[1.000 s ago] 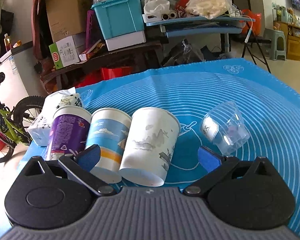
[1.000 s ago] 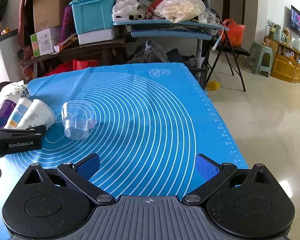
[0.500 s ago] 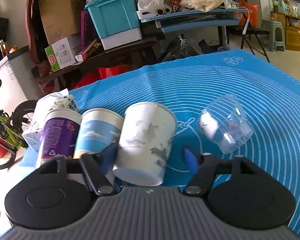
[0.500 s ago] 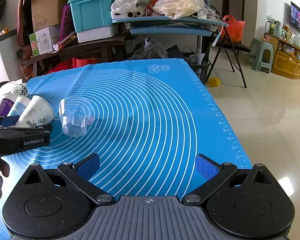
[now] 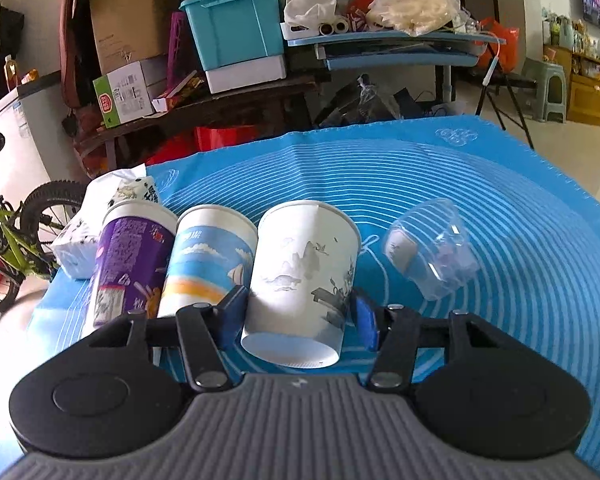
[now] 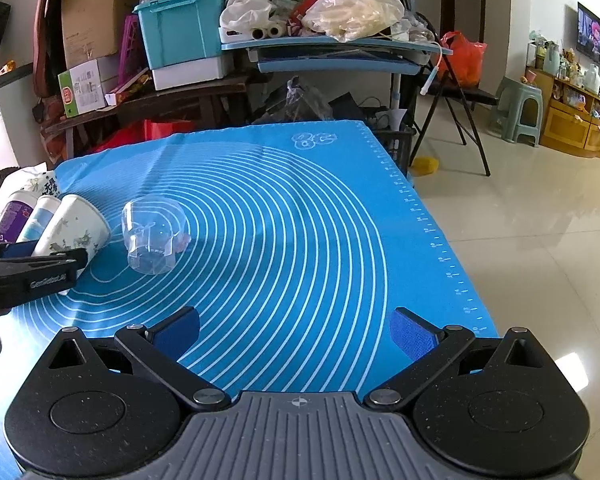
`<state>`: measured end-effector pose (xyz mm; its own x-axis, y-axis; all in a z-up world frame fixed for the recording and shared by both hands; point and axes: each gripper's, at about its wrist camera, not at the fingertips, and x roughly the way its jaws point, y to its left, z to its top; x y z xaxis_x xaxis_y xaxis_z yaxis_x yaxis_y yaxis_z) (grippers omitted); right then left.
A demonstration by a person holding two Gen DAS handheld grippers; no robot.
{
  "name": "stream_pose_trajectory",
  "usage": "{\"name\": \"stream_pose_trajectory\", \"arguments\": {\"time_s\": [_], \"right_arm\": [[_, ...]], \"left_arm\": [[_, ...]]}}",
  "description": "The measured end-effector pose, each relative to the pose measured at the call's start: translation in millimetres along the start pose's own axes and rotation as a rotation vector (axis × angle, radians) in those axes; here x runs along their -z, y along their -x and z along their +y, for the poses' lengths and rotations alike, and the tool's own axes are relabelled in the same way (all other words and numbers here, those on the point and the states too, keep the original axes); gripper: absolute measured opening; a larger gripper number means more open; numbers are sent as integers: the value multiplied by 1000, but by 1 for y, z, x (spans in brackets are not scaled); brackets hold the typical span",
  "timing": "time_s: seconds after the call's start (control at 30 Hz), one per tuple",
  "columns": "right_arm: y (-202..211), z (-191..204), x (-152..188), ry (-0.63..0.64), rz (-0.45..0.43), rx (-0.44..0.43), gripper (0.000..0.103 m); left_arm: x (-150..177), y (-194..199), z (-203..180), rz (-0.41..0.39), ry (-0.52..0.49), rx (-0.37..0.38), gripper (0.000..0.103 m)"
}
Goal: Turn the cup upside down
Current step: 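Lift the white paper cup with the left tool and carry it toward the right tool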
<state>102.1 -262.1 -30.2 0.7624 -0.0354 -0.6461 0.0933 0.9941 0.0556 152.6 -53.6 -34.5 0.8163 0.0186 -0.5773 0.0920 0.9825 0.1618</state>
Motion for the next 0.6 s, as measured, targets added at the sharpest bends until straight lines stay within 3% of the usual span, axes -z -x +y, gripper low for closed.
{"name": "stream_pose_trajectory", "arguments": {"time_s": [0.43,0.6], "right_arm": [[34,9,11,21,-14,-32,103],[50,16,22,50,-5,-42,103]], "left_arm": [[20,72,-1,21,88,122,58],[33,80,-6,65,138,163,58]]}}
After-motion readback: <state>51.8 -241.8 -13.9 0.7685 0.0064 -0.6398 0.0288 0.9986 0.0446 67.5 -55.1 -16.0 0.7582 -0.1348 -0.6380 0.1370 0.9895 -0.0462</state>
